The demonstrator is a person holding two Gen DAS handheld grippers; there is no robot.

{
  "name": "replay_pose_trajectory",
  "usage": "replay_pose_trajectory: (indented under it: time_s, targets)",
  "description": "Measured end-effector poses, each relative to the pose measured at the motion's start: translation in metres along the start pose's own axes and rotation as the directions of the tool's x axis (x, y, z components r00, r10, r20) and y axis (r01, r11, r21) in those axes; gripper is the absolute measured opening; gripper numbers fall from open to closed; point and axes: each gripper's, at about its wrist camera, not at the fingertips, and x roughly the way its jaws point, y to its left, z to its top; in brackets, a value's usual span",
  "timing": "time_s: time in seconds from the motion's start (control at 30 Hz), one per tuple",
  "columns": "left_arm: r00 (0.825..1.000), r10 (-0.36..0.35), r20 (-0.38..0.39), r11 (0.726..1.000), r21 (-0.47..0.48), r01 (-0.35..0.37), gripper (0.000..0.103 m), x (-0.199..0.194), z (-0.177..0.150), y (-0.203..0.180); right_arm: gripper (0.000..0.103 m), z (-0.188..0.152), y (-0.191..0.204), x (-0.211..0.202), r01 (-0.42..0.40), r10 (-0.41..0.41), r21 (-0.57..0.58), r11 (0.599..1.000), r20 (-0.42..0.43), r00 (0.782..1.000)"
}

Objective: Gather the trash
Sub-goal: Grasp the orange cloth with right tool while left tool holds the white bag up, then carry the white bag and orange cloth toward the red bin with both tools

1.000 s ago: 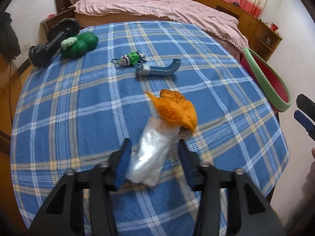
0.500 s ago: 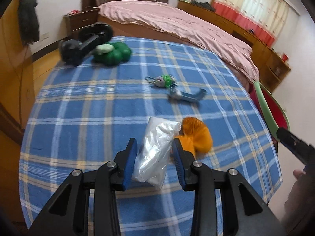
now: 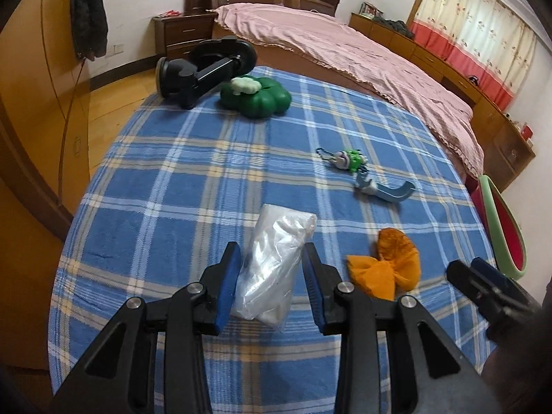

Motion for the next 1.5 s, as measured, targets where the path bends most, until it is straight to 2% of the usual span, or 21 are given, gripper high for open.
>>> replay_pose_trajectory:
  time_s: [0.07, 0.13, 0.27, 0.5, 0.57, 0.6, 0.63, 0.77, 1.1, 1.5]
  targets:
    - [1.000, 0.004, -0.002, 1.000, -0.006, -0.004, 0.037, 0.002, 0.000, 0.002, 0.088, -0.001, 0.007, 0.008, -0.007, 0.006, -0.024, 1.000, -0.014, 1.000]
    - [1.000, 0.006, -0.006, 1.000, -0.011, -0.007, 0.037, 0.004, -0.001, 0.004, 0.074, -0.002, 0.015, 0.017, -0.027, 0.025, -0.048, 0.999, -0.040, 0.999]
    - [1.000, 0.010, -0.009, 1.000, -0.011, -0.011, 0.037, 0.007, -0.002, 0.006, 0.066, -0.005, 0.024, 0.028, -0.056, 0.052, -0.064, 0.996, -0.069, 0.996]
    - [1.000, 0.011, -0.013, 1.000, -0.016, -0.011, 0.037, 0.010, -0.002, 0.008, 0.048, -0.007, 0.035, 0.038, -0.054, 0.046, -0.105, 0.993, -0.079, 0.996]
    - [1.000, 0.010, -0.013, 1.000, -0.017, -0.010, 0.037, 0.010, -0.003, 0.009, 0.037, -0.007, 0.036, 0.039, -0.065, 0.056, -0.108, 0.992, -0.081, 0.995]
    - [1.000, 0.010, -0.013, 1.000, -0.016, -0.010, 0.037, 0.010, -0.002, 0.009, 0.027, -0.007, 0.037, 0.039, -0.079, 0.070, -0.112, 0.991, -0.088, 0.994]
    - [1.000, 0.010, -0.013, 1.000, -0.016, -0.010, 0.037, 0.010, -0.003, 0.009, 0.024, -0.008, 0.039, 0.039, -0.090, 0.080, -0.114, 0.989, -0.091, 0.993]
    - [1.000, 0.008, -0.007, 1.000, -0.013, -0.008, 0.037, 0.009, -0.002, 0.008, 0.022, -0.010, 0.041, 0.035, -0.087, 0.078, -0.131, 0.987, -0.076, 0.994]
    - [1.000, -0.009, 0.015, 1.000, 0.013, 0.008, 0.037, -0.001, 0.002, -0.007, 0.021, -0.001, 0.018, 0.004, -0.074, 0.074, -0.069, 0.995, 0.007, 0.997]
    - [0.997, -0.068, 0.048, 0.993, 0.097, 0.063, 0.037, -0.014, 0.014, -0.053, 0.021, 0.013, -0.024, -0.040, -0.021, 0.018, 0.025, 0.999, 0.119, 0.993]
